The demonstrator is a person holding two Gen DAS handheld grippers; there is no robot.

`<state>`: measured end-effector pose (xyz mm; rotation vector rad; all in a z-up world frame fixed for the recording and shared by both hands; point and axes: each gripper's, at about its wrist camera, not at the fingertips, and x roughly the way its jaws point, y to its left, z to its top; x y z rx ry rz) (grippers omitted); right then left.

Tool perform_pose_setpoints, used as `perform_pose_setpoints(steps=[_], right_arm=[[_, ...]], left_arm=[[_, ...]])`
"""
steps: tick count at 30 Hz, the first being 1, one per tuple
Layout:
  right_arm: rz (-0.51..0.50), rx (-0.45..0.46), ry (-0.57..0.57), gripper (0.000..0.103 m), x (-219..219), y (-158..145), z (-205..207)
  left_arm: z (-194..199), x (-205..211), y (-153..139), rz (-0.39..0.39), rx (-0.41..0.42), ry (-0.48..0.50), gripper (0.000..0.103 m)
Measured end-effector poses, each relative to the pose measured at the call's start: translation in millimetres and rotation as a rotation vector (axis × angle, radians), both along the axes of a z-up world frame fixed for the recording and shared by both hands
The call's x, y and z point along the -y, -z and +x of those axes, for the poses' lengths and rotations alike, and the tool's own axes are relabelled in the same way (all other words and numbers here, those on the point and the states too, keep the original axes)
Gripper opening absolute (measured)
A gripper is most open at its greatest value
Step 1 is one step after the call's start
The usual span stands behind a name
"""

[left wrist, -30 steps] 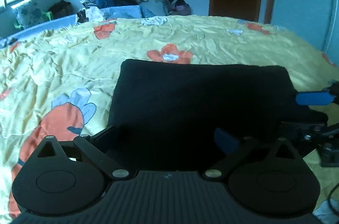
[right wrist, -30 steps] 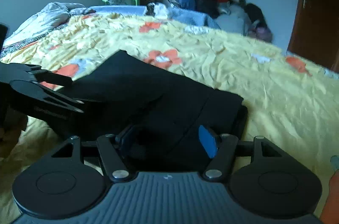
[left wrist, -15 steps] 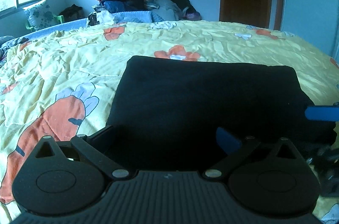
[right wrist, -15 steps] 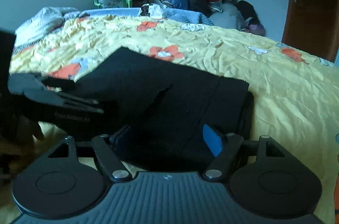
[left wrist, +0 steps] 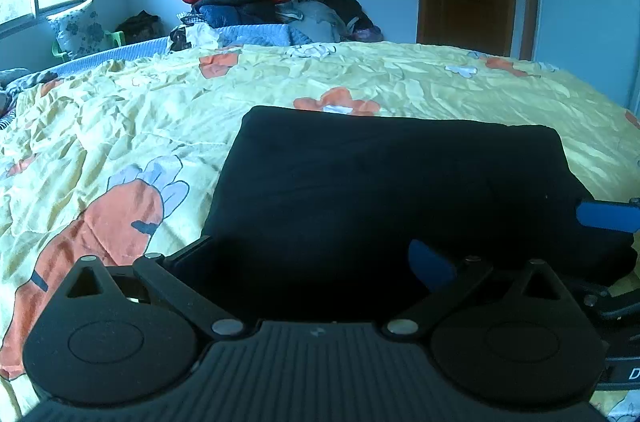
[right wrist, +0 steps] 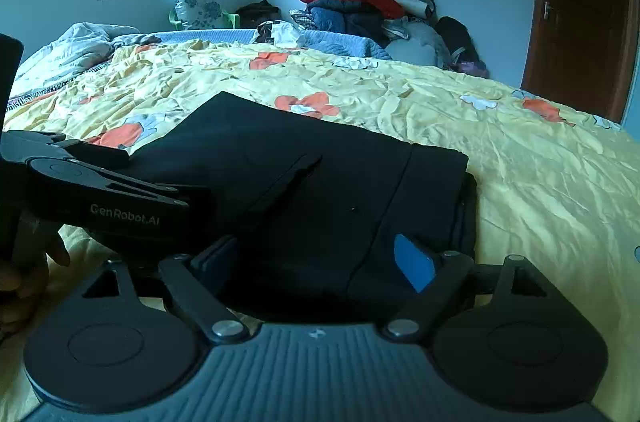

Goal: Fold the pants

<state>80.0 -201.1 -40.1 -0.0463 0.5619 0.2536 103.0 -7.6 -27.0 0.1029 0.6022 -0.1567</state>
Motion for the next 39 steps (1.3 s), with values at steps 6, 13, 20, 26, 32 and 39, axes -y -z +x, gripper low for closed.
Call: perform_pose_setpoints(steps=[6,13,20,26,32,39], right_arm=[[-0.013,-0.005,-0.011,0.098,-3.4,0.3,0.4],[-0.016,-0.007,-0.001,0.102,-4.0,1.3,0.8],[-0.026,-0.004,0.002,0.103,-4.1,1.3,0.4],[-0.053,0.003,0.013,0.103,-7.7,1.3,-0.5],[-0.045,0.016,0.083,0.103,-10.9,-0.7,-8.2],[-0.100,0.043,0.147,0.103,-23.3,-2.3,-26.3]], left_arm=[[-0.8,-0.5,0.4,-0.009,0.001,-0.006,0.103],[-4.2,-0.5,0.5,-0.008,0.012,-0.016,0.103],[-5.6,0.4,0.2,-0.003,0.015,-0.018,0.103],[-5.4,0.2,0.4,-0.006,0.013,-0.017,0.103],[-4.5,-7.0,1.0,-0.058,-0.005,-0.012,0.103],[-13.4,-13.6,-1.9,-0.069,0.013,-0.024,0.103]])
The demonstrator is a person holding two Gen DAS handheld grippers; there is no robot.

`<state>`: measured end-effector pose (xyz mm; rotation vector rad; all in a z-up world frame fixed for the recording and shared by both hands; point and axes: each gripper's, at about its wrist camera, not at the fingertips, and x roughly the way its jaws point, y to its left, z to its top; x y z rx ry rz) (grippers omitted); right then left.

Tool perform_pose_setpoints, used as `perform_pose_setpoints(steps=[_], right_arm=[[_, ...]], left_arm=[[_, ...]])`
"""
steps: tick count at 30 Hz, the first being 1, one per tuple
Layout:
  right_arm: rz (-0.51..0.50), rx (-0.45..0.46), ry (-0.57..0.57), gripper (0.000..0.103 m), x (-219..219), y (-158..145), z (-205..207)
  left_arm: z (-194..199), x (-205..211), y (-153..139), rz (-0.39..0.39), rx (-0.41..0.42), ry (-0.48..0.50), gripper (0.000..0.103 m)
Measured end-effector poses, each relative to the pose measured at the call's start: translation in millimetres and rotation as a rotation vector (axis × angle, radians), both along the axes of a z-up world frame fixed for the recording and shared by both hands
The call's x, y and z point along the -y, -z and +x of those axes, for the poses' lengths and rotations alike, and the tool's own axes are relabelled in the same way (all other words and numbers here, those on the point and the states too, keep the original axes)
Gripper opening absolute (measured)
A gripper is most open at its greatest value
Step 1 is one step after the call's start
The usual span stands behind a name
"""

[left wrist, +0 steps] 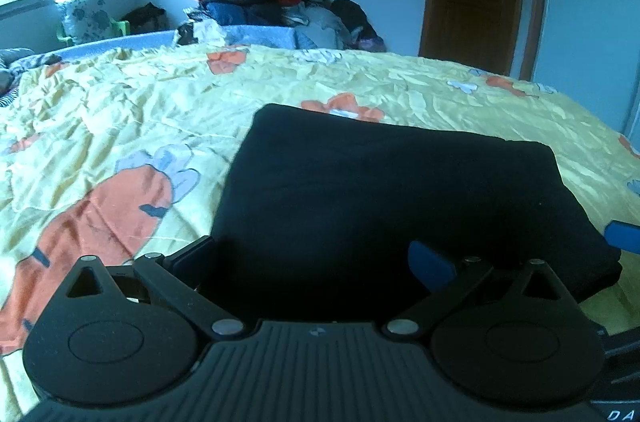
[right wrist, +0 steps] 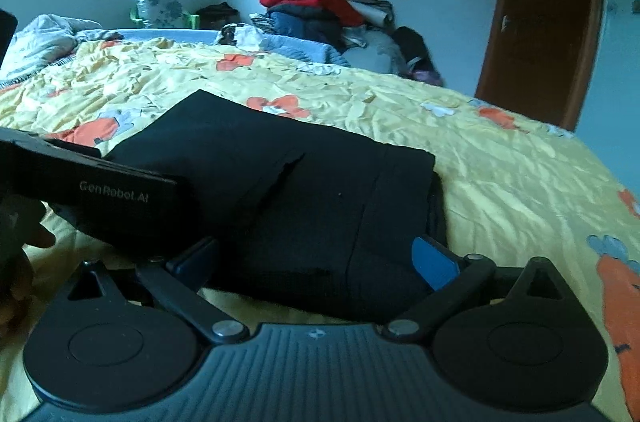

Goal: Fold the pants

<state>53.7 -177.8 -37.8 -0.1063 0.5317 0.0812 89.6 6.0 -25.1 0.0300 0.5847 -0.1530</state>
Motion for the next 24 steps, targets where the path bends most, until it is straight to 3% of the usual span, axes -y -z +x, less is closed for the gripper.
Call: perform_pose_setpoints(steps=[4,9,16,19,24], right_arm=[[-0.015,-0.007,0.033,0.103,-5.4,0.8,-10.8],[-0.030,-0.109,0.041,0.103,-12.6,9.3,-8.2],[0.100,-0.156,0.095,0.103,-0.1,11.7,-12.9],[0.113,-0.156,0.126,0.103,-1.3,11.7,-19.5],[0.082,-0.149,0.153,0.103,-10.8,11.3,-29.0]], left_arm=[[-10.2,-4.4,-2.4,0.015,-0.006,-0.014,0.103],[-22.0,-22.1,-1.3,-0.066,-0.038,-0.025,0.103],[-38.3,-47.8,0.7,-0.158,-0.075,-0.053,0.103],[-48.3,-49.0,0.0,-0.124,-0.062,-0.044,0.103],[-59.2,-38.0,2.9,0.001,-0.062,-0.036,0.103]])
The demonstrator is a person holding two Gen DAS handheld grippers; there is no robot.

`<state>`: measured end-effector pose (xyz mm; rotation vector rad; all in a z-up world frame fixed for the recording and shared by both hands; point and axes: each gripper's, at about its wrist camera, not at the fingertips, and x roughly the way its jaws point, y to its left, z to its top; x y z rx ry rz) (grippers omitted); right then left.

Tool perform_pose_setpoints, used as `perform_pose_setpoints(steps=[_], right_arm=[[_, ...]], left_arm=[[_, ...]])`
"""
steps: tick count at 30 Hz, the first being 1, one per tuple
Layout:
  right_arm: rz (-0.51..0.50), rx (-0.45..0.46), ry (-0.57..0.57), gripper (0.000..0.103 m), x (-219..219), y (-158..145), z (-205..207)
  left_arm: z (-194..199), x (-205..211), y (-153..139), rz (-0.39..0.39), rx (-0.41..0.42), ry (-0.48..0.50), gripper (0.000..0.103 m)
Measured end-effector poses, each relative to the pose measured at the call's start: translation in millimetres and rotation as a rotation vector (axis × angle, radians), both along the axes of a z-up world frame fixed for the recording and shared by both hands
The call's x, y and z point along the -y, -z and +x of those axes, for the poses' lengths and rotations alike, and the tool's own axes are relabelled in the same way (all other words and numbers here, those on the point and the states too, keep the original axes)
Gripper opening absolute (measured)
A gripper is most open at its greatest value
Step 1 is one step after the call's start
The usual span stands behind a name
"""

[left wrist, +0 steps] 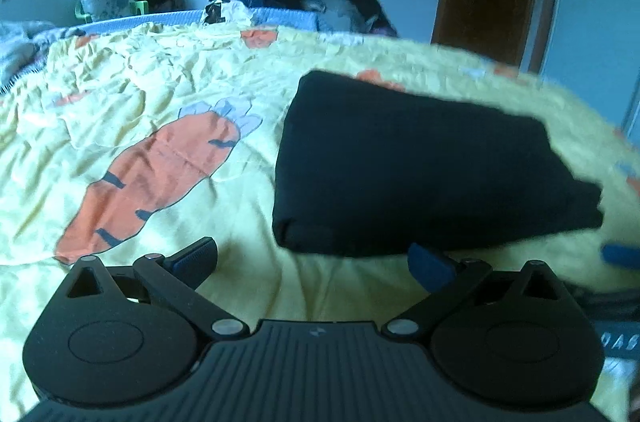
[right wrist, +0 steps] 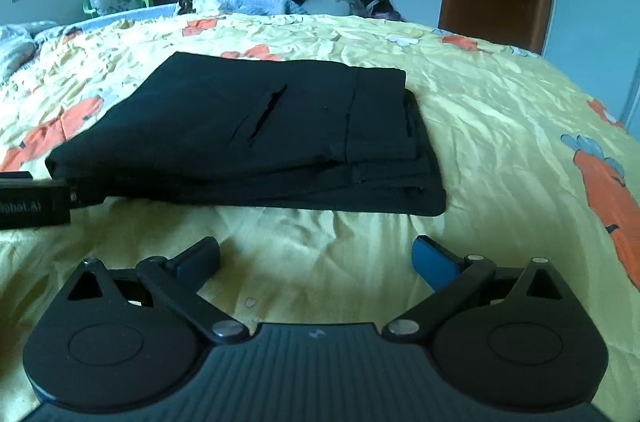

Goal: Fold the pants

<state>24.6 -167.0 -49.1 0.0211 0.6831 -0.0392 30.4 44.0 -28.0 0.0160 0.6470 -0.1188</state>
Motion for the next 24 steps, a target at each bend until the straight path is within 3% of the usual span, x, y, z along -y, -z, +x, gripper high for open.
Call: perform_pose_setpoints(steps=[7,12,24], right_arm=[[0.019,-0.001,0.017,0.103,3.5,0.8,-4.2],[0.006,0.001,0.023,0.103,1.6,1.0,-5.7],[0.027,-0.003,0.025,0.103,3.9,1.9,-4.2]], left_arm=[[-11.3,17.6,3.3,0.134,0.022,-0.001,0.103],[-16.4,23.6,4.4,0.188,0.043,-0.004,0.103],[-8.3,6.3,6.6,0.056,-0.014,-0.013,0.103]])
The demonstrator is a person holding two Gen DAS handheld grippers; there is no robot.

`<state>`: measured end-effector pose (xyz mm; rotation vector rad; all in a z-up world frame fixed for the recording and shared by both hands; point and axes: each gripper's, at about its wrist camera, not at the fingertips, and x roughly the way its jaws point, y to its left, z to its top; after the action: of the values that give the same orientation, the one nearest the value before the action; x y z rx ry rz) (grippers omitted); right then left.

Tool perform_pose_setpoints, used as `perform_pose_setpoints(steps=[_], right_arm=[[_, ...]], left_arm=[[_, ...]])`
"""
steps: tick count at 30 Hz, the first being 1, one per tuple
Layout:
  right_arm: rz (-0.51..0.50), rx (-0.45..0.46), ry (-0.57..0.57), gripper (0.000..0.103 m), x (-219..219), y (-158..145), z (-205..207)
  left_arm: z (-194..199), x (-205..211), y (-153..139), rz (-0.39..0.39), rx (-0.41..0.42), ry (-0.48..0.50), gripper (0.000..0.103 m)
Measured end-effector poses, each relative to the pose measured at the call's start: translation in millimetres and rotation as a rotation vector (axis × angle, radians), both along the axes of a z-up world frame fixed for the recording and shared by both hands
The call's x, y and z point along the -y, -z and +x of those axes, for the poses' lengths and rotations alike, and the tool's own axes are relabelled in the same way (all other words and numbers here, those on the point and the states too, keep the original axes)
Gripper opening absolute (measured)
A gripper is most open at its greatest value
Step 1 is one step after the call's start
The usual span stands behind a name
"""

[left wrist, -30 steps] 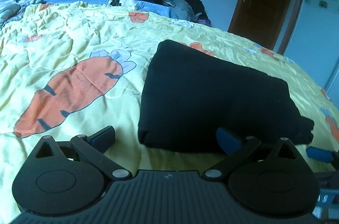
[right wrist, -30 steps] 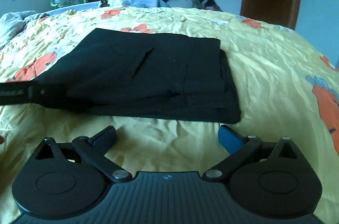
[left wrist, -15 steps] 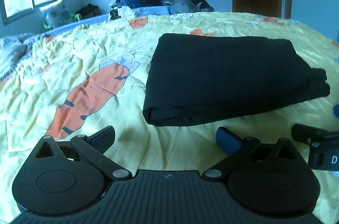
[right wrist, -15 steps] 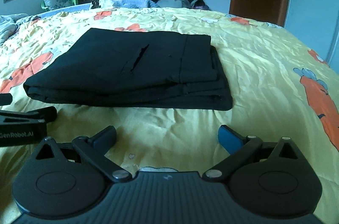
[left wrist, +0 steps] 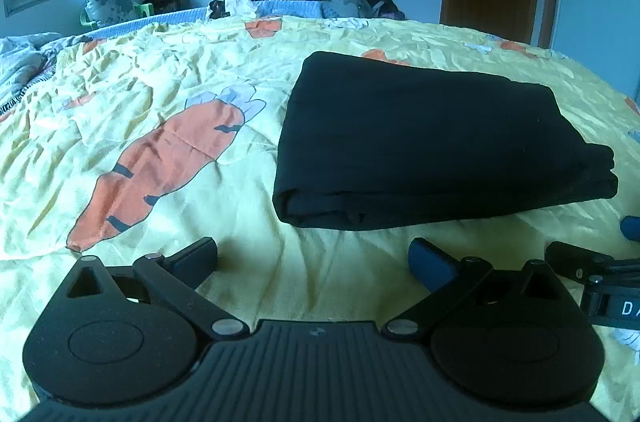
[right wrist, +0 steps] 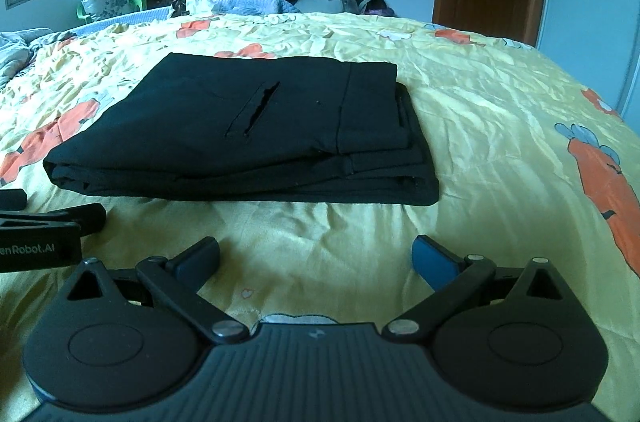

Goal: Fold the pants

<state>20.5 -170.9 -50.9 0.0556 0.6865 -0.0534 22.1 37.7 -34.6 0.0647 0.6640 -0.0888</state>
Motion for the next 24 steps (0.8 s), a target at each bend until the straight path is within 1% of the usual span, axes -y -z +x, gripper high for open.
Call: perform_pose_setpoints(steps=[24], right_arm=[[0.001,0.000,0.000,0.103,-0.2,0.1,0.0]], left_arm=[[0.8,-2.0,0.4,-0.024,-0.010,-0.007,0.103]])
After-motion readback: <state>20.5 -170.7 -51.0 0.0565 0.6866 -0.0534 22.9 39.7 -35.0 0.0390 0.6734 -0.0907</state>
